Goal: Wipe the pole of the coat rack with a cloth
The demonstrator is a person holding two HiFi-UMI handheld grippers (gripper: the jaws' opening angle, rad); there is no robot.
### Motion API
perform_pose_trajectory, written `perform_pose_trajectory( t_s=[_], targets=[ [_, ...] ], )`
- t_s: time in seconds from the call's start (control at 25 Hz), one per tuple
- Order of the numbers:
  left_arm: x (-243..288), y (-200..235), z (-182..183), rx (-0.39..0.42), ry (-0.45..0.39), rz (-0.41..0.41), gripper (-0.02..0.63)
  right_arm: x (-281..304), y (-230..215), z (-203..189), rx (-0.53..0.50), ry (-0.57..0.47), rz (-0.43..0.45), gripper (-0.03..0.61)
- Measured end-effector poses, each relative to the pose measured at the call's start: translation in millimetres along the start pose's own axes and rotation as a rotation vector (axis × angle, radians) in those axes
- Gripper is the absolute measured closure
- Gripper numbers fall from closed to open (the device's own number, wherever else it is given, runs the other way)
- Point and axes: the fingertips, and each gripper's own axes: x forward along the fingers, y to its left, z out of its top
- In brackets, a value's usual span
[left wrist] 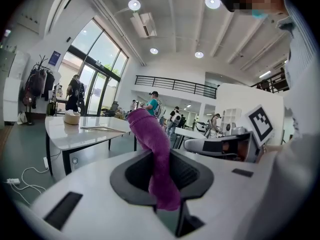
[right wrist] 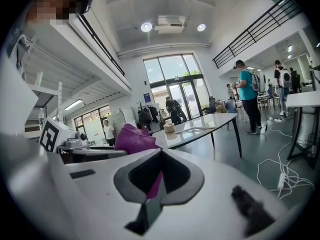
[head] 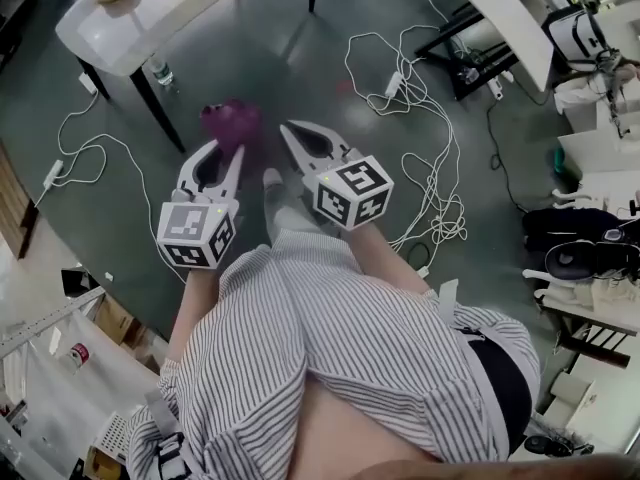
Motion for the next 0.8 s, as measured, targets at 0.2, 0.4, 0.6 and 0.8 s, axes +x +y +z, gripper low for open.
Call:
perform_pose_trajectory(
  t_s=[0.2,0.4,0.6,0.8],
  targets=[
    [67,37,24,-0.022,-0.008,0.044,0.529,51,-62,27,0.019,0.015,0.031,0.563],
    [133,57,65,-0.04,-0.045,0.058,0.529,93,-107,73,-0.01,0.01,0.099,0.563],
    [188,72,89,-0.044,-0.075,0.069,0.529,127,-150,100,-0.003,-0.005,0.114,0.563],
    [215,86,93,-0.065,-0.067,0.094,0.529,148,-171,101,-0.015,0.037,0.135,0.563]
  ],
)
